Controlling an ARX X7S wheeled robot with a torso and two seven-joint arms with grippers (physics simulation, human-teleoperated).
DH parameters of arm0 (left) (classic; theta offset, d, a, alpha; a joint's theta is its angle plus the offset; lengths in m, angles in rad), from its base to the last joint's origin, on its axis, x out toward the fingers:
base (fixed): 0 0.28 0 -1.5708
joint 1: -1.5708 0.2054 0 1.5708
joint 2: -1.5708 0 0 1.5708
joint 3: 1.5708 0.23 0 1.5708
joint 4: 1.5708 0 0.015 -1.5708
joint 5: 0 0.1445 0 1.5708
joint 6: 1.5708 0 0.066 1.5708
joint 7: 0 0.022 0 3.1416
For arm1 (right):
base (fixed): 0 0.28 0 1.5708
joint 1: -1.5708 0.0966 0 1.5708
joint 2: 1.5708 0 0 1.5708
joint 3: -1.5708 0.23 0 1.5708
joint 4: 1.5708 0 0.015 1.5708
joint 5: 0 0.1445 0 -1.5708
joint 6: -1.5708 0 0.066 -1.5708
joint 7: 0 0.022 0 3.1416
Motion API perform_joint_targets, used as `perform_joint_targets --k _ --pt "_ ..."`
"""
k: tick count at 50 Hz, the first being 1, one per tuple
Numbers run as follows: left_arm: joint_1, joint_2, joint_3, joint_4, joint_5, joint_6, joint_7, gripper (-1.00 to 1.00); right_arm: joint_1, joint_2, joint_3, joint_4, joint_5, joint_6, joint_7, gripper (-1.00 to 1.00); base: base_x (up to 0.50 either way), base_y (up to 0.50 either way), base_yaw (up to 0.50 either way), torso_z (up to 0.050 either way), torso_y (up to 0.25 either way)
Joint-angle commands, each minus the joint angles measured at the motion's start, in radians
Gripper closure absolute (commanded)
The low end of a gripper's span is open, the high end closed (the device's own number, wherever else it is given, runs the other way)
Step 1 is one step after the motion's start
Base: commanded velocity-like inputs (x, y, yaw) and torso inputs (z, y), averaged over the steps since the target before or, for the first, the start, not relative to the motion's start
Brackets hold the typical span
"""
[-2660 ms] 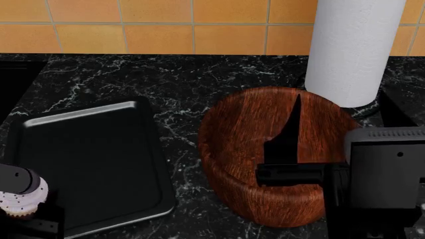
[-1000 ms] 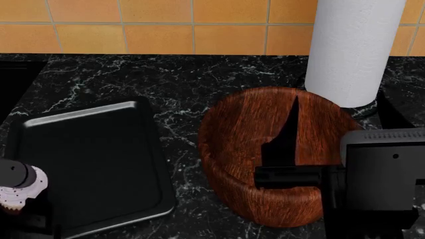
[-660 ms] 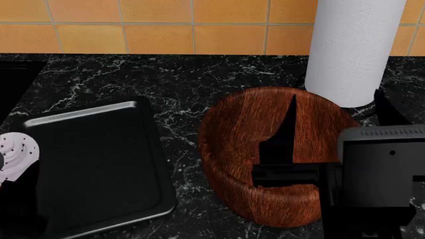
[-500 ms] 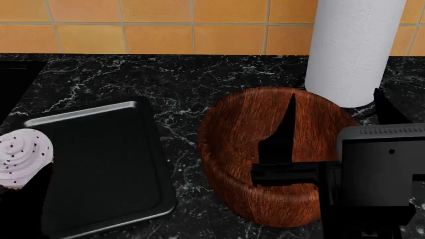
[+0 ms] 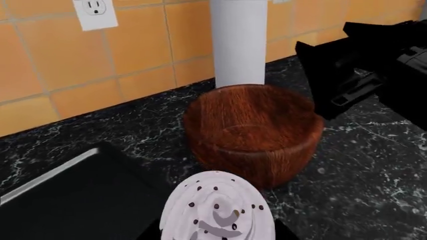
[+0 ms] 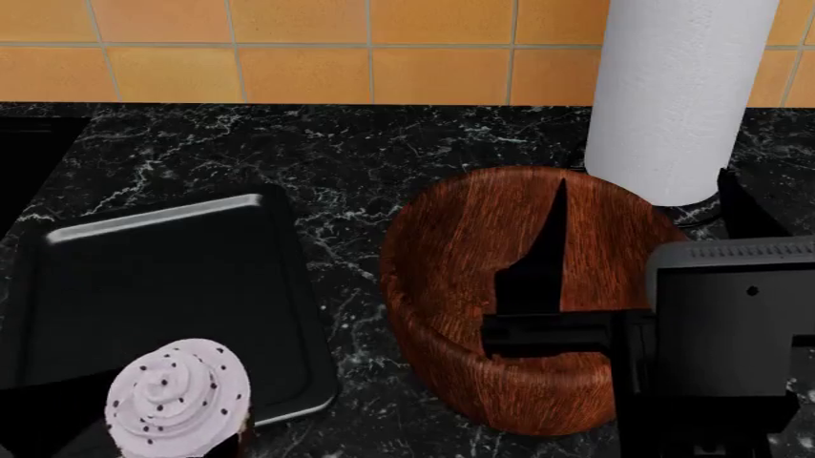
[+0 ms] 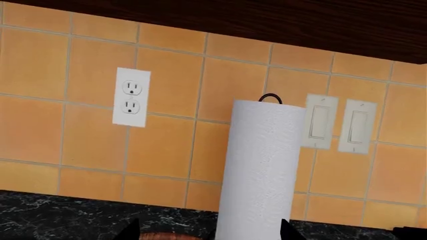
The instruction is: Move the fresh-baked cupcake off the tray onto the counter, and place the bowl used for mixing into the sink.
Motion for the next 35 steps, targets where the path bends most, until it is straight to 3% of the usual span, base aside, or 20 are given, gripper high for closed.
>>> perform_joint_targets --k 1,12,35 --pt "0.07 0.044 0.028 -0.024 0.067 -0.02 0.05 1.0 -0.001 0.004 0.0 -0.003 0.006 0.0 0.004 -1.0 0.0 0.0 0.0 0.0 0.0" --pt "0.185 0.07 0.027 -0.077 0.23 -0.102 0.147 1.0 -0.011 0.006 -0.011 0.014 0.001 -0.022 0.005 -1.0 0.0 0.0 0.0 0.0 0.0" --pt "0.335 0.087 0.004 -0.098 0.385 -0.137 0.281 1.0 -0.006 0.008 -0.017 0.017 0.008 -0.028 0.015 -1.0 0.0 0.0 0.0 0.0 0.0"
